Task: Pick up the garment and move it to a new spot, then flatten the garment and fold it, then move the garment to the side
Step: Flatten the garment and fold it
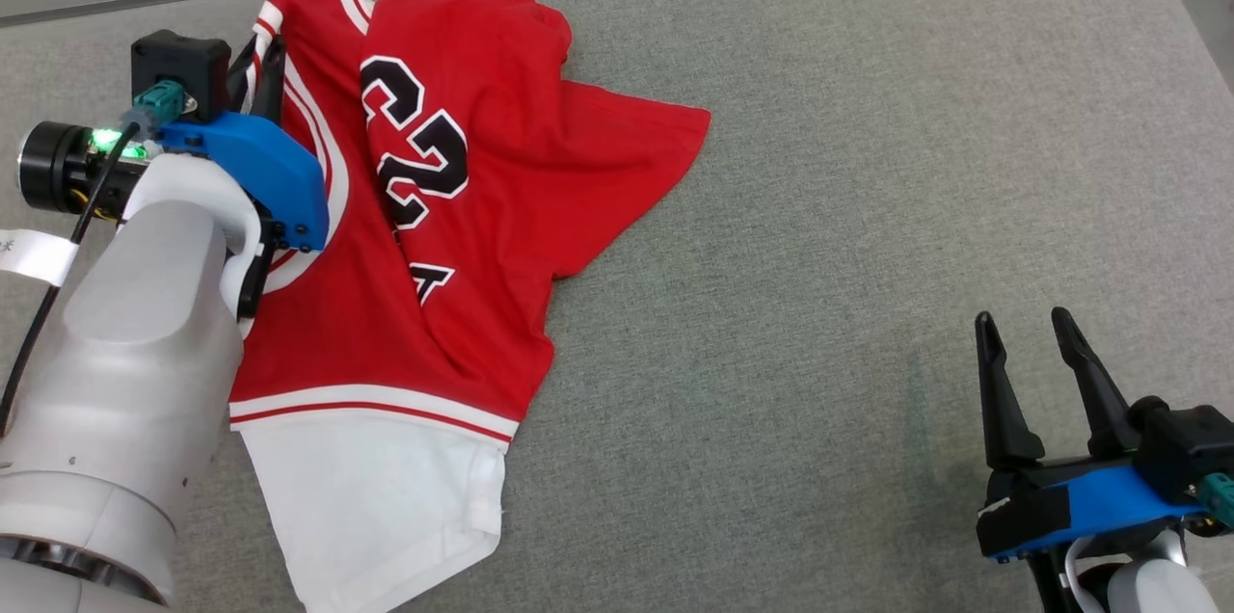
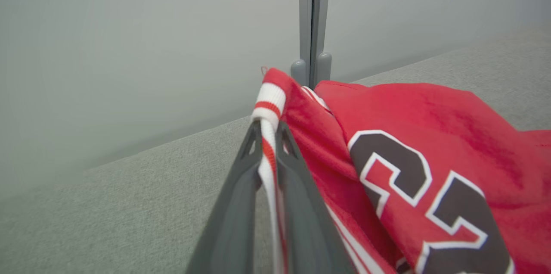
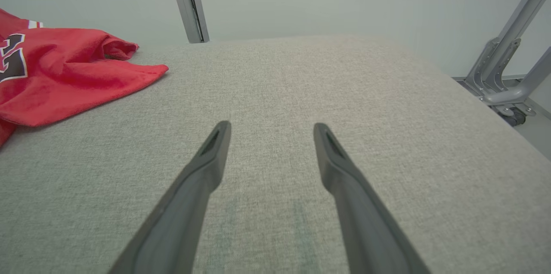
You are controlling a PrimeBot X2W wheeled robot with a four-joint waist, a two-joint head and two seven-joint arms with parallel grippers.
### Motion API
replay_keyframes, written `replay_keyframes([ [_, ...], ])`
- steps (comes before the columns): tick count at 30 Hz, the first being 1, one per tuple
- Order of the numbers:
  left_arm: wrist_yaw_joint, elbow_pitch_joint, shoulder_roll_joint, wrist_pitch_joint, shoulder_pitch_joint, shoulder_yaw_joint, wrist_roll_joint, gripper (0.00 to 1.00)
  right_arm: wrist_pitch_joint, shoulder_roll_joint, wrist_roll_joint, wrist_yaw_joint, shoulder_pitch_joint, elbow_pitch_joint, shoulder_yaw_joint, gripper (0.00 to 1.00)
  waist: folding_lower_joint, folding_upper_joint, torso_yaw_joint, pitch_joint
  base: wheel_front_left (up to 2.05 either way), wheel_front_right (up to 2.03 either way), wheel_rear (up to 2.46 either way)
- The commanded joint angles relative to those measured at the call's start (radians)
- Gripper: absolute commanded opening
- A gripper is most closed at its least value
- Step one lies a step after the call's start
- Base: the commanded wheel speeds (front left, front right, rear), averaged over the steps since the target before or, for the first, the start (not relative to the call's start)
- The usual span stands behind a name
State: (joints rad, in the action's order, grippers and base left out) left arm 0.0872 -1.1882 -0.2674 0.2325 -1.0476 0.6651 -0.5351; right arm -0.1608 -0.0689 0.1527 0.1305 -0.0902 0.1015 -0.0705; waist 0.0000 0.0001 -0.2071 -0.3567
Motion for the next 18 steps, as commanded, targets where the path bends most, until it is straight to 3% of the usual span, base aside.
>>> replay_keyframes([
  [1, -0.008, -0.002, 0.001, 0.007, 0.005, 0.001, -0.002, 1.00, -0.007, -0.001, 0.004, 0.001, -0.012, 0.001, 0.001, 1.00, 0.0000, -0.0001, 0.000, -0.001, 0.00, 0.00, 0.00],
  [7, -0.038, 0.066, -0.011, 0.033, 0.043, -0.034, -0.004, 1.00, -0.015, 0.005, 0.007, 0.001, -0.014, 0.022, 0.001, 1.00, 0.0000, -0.0001, 0.015, 0.015, 0.00, 0.00, 0.00],
  [14, -0.121, 0.390, -0.052, 0.033, 0.227, -0.173, 0.047, 1.00, -0.016, 0.006, 0.001, 0.001, -0.007, 0.031, -0.004, 1.00, 0.0000, -0.0001, 0.054, 0.075, 0.00, 0.00, 0.00],
  [18, -0.157, 0.570, -0.046, 0.034, 0.375, -0.258, 0.095, 1.00, -0.010, 0.006, -0.003, 0.001, 0.008, 0.027, -0.002, 1.00, 0.0000, -0.0001, 0.079, 0.120, 0.00, 0.00, 0.00],
])
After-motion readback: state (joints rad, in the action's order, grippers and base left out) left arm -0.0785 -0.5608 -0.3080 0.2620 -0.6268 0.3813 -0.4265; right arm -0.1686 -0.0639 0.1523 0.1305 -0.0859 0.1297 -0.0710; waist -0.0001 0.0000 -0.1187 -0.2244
